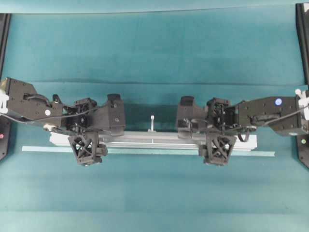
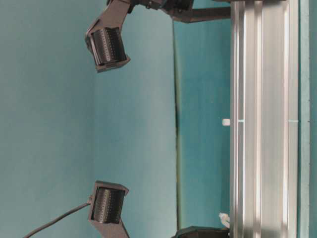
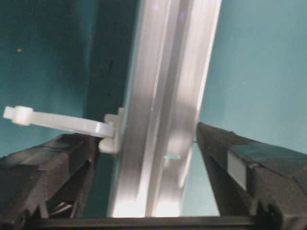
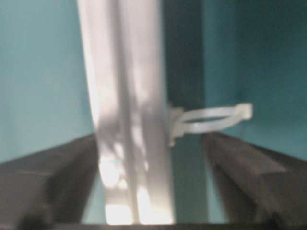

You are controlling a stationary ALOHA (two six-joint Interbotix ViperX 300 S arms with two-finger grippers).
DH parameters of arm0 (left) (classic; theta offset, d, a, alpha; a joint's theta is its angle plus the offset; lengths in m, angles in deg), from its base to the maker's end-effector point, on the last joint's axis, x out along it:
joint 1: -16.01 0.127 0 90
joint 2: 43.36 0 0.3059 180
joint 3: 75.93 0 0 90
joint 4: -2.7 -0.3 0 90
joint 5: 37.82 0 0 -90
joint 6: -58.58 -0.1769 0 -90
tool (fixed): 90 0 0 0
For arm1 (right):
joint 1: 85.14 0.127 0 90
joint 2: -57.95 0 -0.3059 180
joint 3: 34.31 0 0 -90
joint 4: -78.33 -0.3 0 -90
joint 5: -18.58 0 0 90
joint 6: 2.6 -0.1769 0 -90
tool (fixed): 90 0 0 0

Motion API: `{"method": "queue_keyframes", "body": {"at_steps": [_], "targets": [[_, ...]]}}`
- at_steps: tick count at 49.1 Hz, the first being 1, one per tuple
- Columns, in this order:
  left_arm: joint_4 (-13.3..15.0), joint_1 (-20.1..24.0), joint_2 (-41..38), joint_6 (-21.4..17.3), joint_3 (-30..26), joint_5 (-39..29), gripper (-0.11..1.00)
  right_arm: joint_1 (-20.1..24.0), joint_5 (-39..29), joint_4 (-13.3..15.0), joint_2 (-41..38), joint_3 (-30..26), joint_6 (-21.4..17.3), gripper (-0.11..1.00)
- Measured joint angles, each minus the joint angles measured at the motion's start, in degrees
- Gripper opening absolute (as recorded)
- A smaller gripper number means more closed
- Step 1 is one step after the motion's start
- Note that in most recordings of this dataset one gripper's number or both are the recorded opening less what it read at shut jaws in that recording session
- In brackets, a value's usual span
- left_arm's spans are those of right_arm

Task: Lift the large metal rail with both hands.

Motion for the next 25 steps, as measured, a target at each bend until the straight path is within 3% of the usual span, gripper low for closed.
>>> {"method": "queue_keyframes", "body": {"at_steps": [16,25], "targets": [[0.0,0.0,0.0,0.6,0.3,0.0,0.88,0.2,0.5,0.0,0.0,0.1,0.2,0.96],[0.0,0.2,1.2,0.6,0.8,-3.4,0.88,0.3,0.4,0.0,1.2,0.1,0.2,0.96]]}}
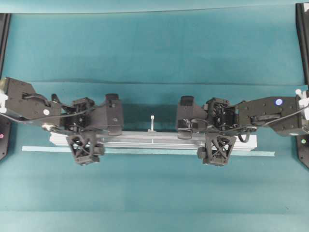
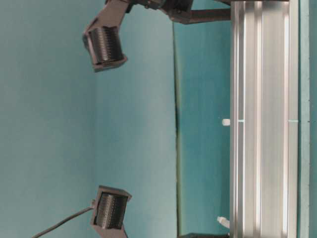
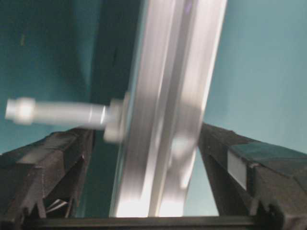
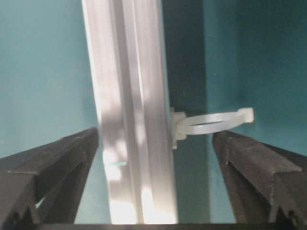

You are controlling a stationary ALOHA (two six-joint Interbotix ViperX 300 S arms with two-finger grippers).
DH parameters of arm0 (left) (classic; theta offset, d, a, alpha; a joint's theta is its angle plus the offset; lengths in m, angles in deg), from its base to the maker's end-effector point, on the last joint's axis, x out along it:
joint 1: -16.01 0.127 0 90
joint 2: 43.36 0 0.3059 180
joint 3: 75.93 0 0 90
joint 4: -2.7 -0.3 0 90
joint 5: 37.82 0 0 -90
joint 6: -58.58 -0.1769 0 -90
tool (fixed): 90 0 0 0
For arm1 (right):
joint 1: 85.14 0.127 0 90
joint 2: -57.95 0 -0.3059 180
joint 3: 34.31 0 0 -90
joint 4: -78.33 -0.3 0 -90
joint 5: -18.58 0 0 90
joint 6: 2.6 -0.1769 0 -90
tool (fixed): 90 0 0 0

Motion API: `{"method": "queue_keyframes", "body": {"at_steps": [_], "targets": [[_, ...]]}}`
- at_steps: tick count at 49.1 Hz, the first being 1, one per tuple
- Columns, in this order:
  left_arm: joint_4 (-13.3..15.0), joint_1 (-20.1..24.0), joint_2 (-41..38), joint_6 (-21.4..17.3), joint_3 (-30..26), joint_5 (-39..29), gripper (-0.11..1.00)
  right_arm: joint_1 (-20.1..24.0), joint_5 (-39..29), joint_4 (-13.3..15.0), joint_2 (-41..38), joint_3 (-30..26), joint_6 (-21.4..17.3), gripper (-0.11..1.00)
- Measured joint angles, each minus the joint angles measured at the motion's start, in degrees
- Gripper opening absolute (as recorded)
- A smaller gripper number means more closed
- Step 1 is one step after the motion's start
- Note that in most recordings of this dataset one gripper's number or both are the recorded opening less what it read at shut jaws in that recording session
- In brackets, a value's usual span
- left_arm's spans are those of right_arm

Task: Lift the large metal rail with both hands.

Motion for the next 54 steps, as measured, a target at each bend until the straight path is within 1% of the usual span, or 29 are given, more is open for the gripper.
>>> {"method": "queue_keyframes", "body": {"at_steps": [7,18,35,45,54], "targets": [[0.0,0.1,2.4,-0.7,0.0,-2.5,0.88,0.1,0.0,0.1,1.7,0.1,0.0,0.96],[0.0,0.0,6.5,-0.7,0.0,-3.1,0.88,0.1,0.0,0.1,5.1,0.1,0.0,0.96],[0.0,0.0,16.1,-0.7,-0.4,-3.4,0.88,0.1,0.0,0.1,16.6,0.2,0.0,0.96],[-0.2,0.0,23.2,-0.7,-0.4,-3.2,0.88,0.2,0.2,0.2,22.9,0.2,-0.2,0.96],[0.0,0.0,28.1,-0.6,-0.4,-3.1,0.88,0.1,1.1,0.3,26.7,1.1,-0.2,0.96]]}}
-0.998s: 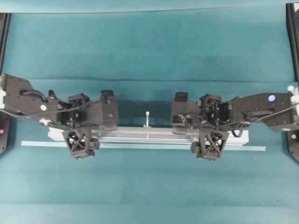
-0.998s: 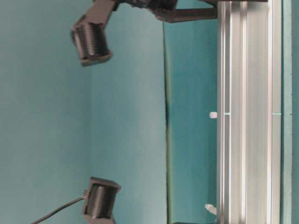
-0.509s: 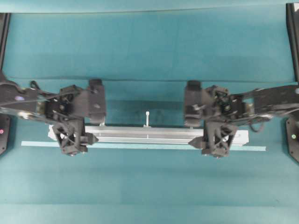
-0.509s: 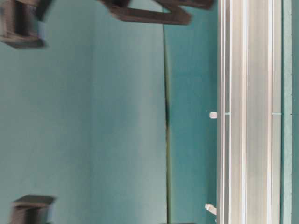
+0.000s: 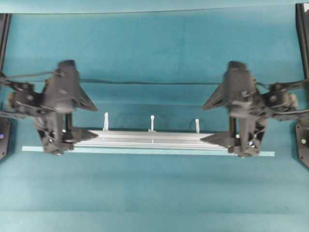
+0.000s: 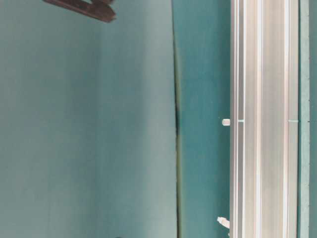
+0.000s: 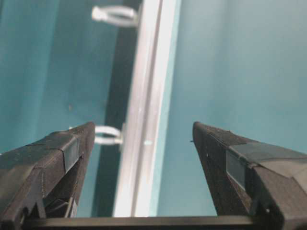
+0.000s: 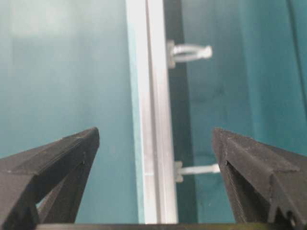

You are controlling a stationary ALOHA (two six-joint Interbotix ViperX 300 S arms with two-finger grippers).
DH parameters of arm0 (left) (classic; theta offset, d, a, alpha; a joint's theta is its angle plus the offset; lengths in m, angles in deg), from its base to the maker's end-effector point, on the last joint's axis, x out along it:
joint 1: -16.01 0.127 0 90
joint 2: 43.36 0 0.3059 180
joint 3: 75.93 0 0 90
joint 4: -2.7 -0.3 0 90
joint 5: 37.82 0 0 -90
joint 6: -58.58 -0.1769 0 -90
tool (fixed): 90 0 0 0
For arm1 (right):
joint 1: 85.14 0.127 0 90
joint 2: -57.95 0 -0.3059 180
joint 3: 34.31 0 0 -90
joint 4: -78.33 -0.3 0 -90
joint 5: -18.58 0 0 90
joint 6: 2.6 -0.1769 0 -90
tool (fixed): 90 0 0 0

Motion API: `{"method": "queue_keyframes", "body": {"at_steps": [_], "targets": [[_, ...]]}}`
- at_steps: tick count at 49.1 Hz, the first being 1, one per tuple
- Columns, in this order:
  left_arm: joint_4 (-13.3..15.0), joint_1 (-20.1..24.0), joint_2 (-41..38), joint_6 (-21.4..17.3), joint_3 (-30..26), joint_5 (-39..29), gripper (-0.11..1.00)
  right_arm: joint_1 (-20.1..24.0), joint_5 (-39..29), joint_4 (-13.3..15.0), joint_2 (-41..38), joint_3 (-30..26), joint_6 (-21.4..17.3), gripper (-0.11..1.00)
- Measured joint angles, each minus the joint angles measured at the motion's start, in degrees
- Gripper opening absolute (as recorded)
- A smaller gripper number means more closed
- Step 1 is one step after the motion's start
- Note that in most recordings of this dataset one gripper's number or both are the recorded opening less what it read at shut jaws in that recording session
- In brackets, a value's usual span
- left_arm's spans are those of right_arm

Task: Lift the large metal rail with both hands.

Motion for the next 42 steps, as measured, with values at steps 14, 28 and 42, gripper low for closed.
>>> {"method": "queue_keyframes", "body": {"at_steps": [14,28,42], "targets": [[-0.2,0.0,7.6,0.4,1.4,3.6,0.88,0.1,4.0,0.0,6.4,3.3,0.0,0.95],[0.0,-0.1,13.4,0.6,3.3,6.7,0.88,0.0,7.6,0.0,12.7,6.2,0.0,0.95],[0.0,-0.1,17.6,0.6,4.3,6.8,0.88,-0.4,7.6,0.0,19.4,8.3,0.0,0.95]]}}
